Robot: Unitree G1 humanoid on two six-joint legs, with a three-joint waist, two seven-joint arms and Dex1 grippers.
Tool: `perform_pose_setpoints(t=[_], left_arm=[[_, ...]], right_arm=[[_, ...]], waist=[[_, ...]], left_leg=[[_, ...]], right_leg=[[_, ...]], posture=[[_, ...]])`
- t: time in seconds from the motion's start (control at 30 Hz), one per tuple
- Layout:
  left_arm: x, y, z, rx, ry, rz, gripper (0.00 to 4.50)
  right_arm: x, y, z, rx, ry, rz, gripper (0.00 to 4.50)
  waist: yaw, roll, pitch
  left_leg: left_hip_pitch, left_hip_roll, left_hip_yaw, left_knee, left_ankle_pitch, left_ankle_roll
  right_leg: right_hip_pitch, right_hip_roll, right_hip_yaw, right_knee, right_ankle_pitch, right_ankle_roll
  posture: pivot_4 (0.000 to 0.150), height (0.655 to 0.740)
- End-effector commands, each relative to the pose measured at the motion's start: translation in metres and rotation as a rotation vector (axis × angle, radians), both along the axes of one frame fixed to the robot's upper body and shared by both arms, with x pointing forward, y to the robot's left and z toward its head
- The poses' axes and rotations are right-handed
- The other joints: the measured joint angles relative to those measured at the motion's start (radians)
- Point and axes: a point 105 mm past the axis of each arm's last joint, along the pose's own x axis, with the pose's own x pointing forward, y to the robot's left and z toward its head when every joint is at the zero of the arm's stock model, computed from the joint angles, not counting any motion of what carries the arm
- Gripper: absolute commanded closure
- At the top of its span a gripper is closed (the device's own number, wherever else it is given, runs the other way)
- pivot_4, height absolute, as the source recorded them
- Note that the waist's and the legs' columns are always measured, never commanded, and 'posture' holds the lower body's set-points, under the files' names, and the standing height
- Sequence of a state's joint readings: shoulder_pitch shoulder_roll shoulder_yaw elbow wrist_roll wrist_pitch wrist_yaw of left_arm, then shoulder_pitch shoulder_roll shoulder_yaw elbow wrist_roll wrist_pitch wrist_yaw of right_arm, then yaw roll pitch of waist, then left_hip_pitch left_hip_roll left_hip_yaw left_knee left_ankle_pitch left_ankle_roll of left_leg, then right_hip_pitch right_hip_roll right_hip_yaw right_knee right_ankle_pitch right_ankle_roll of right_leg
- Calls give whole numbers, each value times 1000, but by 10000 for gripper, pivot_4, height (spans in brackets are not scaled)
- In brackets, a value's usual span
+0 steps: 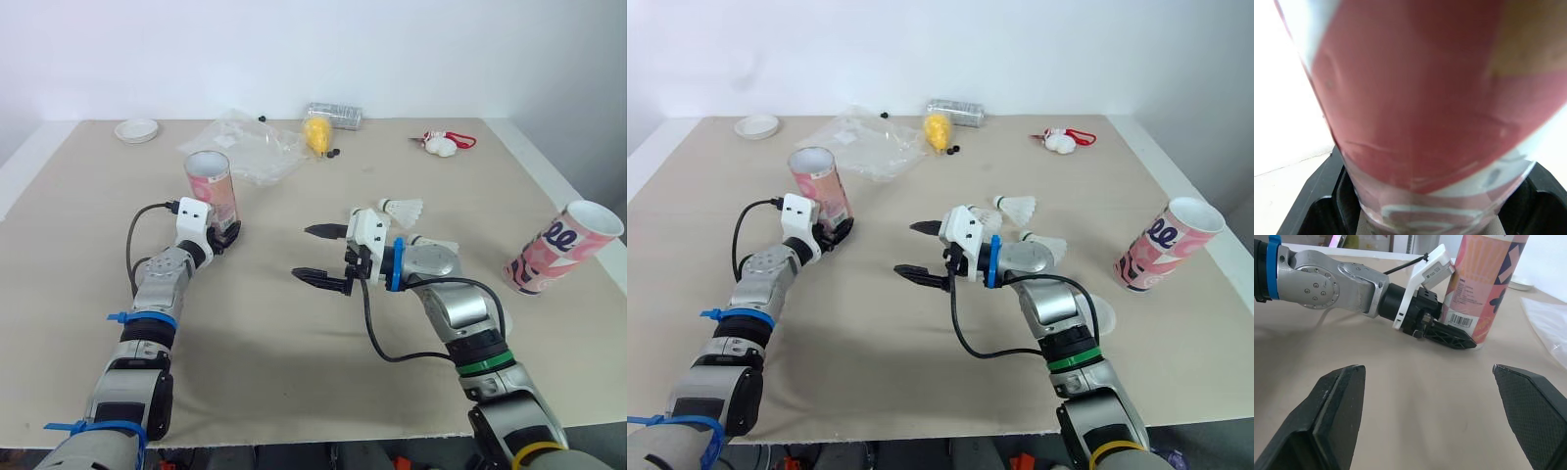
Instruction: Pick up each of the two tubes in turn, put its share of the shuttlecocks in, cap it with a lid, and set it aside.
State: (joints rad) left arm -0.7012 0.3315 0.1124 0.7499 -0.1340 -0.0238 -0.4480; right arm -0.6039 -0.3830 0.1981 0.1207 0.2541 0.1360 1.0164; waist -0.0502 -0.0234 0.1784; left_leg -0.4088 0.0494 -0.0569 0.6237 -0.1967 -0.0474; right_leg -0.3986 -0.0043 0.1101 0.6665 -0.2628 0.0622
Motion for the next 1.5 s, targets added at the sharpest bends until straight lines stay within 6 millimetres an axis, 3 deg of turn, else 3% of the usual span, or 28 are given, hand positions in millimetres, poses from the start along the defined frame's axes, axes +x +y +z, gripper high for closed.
perform_pose_setpoints(t=[0.03, 0.1, 0.2, 0.37, 0.5, 0.63, 0.83, 1.0, 1.07, 1.2, 1.3, 1.5], left_arm=[[-9, 0, 9, 80, -47, -85, 15705], [-19, -9, 19, 146, -89, -212, 15705], [-50, -28, 29, 324, -88, -529, 15705], [-83, -37, 22, 573, 59, -854, 15705], [-91, -43, 17, 671, 198, -1003, 15705], [-91, -62, 21, 767, 298, -1122, 15705], [-90, -94, 37, 834, 309, -1215, 15705], [-95, -98, 29, 865, 319, -1239, 15705], [-96, -99, 25, 865, 317, -1236, 15705], [-99, -94, 18, 866, 357, -1228, 15705], [-101, -83, 13, 875, 420, -1214, 15705], [-97, -75, 22, 854, 420, -1160, 15705]], right_arm=[[-4, -8, 25, 40, -65, -6, 0], [-5, -20, 29, 53, -60, -44, 0], [-9, -51, 40, 128, -34, -181, 0], [-20, -84, 45, 206, 16, -361, 0], [-23, -108, 50, 215, 11, -491, 0], [-27, -129, 47, 239, 35, -637, 0], [-41, -152, 36, 253, 96, -805, 0], [-48, -164, 21, 219, 156, -890, 0], [-51, -150, 25, 243, 159, -808, 0], [-40, -128, 20, 231, 179, -748, 0], [-20, -110, 13, 249, 205, -749, 0], [19, -100, -3, 263, 244, -851, 0]], waist=[[0, 0, 0], [2, 0, 0], [6, 0, 0], [6, 0, 0], [4, 0, 0], [4, 0, 0], [5, 0, 0], [2, 1, 0], [2, 1, 0], [2, 1, 0], [-2, 1, 0], [0, 2, -1]], left_leg=[[0, 0, 0, 0, 0, 0], [-1, 0, 0, -2, 0, 0], [-4, 0, 0, -4, 0, -1], [-11, 0, -1, -4, 0, -1], [-11, 0, -1, -3, 0, -1], [-11, 0, -1, -1, 1, 1], [-12, -1, -2, -2, 0, 2], [-12, -1, -1, -1, -1, 4], [-12, -1, -1, -1, -1, 4], [-11, -1, -1, 0, 0, 5], [-11, -1, -1, 1, 0, 5], [-10, 0, -1, 1, 0, 6]], right_leg=[[0, 0, 0, 0, 0, 0], [-1, 0, 0, 0, 0, -1], [-4, -1, 0, 0, 1, -7], [-10, -2, -2, -1, 1, -7], [-9, -1, -3, -1, 0, -6], [-9, -1, -2, 0, -2, -1], [-9, -1, -2, 0, -3, -1], [-9, -1, -1, 0, -3, -3], [-9, -1, -1, 0, -3, -2], [-8, -1, -1, 0, -3, 0], [-8, -1, -1, 0, -2, 0], [-9, 1, -1, 1, -2, -1]], posture=[[1500, 7400], [1500, 7400], [1500, 7400], [1500, 7400], [1500, 7400], [1500, 7400], [1500, 7400], [1500, 7400], [1500, 7400], [1500, 7400], [1500, 7400], [1500, 7400]])
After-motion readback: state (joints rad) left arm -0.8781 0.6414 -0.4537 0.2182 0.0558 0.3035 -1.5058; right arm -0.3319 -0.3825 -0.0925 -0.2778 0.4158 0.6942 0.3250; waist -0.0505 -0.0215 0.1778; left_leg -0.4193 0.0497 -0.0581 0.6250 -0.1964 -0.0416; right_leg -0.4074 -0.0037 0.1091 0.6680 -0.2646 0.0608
